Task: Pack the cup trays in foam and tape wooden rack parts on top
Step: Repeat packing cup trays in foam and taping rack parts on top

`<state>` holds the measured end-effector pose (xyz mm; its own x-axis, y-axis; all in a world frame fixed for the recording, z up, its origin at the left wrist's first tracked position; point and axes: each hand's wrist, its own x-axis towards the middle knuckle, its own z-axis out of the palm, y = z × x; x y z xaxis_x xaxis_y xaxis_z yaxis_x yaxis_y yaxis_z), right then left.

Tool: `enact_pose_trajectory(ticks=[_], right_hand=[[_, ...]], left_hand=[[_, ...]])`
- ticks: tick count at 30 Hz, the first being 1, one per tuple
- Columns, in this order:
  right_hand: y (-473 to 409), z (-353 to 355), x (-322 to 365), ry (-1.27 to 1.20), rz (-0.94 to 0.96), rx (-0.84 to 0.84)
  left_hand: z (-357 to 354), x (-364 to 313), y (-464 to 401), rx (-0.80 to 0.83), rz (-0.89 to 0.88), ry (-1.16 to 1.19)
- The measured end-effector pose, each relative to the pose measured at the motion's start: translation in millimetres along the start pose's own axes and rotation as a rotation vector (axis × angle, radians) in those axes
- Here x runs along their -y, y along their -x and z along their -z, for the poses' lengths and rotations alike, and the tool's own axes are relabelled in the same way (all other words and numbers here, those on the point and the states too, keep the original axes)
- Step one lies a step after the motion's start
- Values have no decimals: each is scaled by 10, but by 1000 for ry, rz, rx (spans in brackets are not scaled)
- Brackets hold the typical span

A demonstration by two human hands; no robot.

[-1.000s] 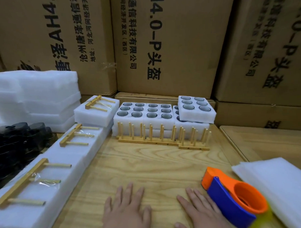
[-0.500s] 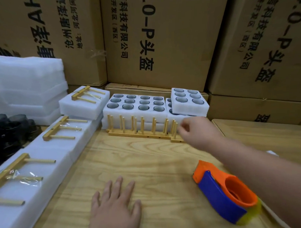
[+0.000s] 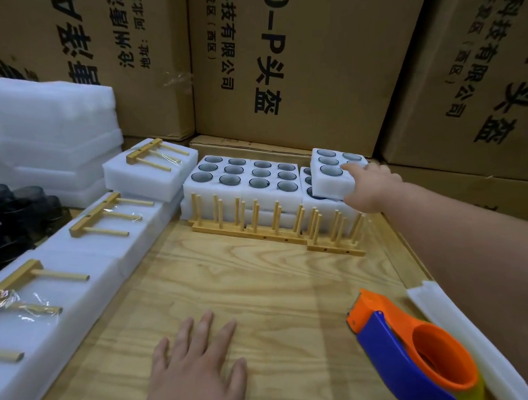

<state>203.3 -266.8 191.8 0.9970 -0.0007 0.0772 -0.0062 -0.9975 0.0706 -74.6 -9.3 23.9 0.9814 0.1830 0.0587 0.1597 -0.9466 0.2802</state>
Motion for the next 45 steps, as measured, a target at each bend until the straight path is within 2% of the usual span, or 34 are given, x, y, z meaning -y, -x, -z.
enact_pose_trajectory(ticks=[6,13,21,24,27,34,40,45], right_hand=[[-180,-111,168,61,-17,57],[-388,-105,249,221,-62,66],[-566,-239,224,29,-63,139],[-534,-338,263,-5,-150,42],[-473,-429,254,5,-116,-90],[-315,-360,334,105,-121,-232],[-37,-51,473,5,-21,-331],[522,288,663,-116,114,-371]], left_hand=[[24,29,11,29,-10,-59],[-42,44,-38,7,21,26],[-58,65,-73,44,25,49],[-76,73,-83,38,24,45],[-88,77,-83,29,21,47],[-102,80,-73,37,31,57],[-72,80,-37,20,-15,9],[-127,110,-83,33,5,10]])
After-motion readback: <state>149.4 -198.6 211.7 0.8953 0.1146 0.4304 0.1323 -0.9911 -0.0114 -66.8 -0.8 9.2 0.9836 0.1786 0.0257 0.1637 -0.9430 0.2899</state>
